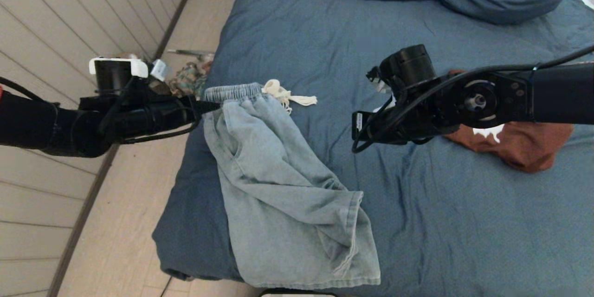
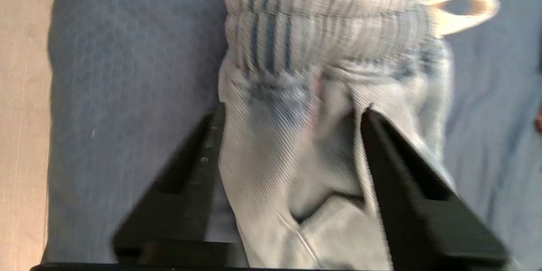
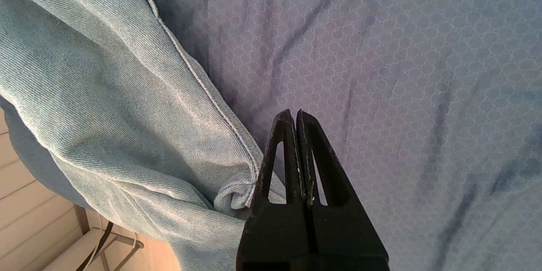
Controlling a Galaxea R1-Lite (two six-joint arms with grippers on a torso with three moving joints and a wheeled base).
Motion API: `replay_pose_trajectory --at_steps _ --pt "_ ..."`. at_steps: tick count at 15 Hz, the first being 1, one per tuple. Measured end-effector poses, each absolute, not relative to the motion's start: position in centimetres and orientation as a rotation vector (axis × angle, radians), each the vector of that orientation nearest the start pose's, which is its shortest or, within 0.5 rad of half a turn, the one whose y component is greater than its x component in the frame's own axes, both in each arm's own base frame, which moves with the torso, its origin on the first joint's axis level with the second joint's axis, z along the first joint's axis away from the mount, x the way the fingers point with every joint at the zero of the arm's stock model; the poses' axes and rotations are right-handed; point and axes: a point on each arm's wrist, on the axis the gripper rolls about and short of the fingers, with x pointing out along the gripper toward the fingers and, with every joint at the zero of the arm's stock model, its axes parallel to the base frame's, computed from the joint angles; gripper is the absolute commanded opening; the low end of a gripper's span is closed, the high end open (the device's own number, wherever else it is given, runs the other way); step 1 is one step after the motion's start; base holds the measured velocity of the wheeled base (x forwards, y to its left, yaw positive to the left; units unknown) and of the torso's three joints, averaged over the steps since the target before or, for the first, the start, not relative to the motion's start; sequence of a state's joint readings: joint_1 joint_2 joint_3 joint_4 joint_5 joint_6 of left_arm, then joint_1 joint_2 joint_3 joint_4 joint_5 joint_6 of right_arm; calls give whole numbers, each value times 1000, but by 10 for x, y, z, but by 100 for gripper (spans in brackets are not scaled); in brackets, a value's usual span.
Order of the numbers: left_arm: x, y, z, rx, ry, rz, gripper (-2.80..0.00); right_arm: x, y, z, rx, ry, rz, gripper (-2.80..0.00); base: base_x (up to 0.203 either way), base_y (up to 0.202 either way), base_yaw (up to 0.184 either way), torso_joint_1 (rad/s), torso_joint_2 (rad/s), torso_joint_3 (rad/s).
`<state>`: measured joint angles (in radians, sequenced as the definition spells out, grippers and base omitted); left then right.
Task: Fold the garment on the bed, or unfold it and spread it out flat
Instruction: Fold the blue shorts
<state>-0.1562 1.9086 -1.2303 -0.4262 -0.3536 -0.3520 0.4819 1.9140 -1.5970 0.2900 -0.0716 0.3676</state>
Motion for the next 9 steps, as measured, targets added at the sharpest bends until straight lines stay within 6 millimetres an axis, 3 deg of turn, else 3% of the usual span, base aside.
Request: replay_pose_trajectory --at_steps 3,4,9 --pt "346 -58 205 -375 364 -439 0 331 171 244 187 645 285 -280 0 0 0 0 0 0" --pt "334 -55 203 -377 375 -432 -280 331 171 244 187 644 285 -280 0 0 0 0 0 0" --pt "285 -48 194 -394 431 -498 -280 325 168 246 139 645 300 -280 0 0 0 0 0 0"
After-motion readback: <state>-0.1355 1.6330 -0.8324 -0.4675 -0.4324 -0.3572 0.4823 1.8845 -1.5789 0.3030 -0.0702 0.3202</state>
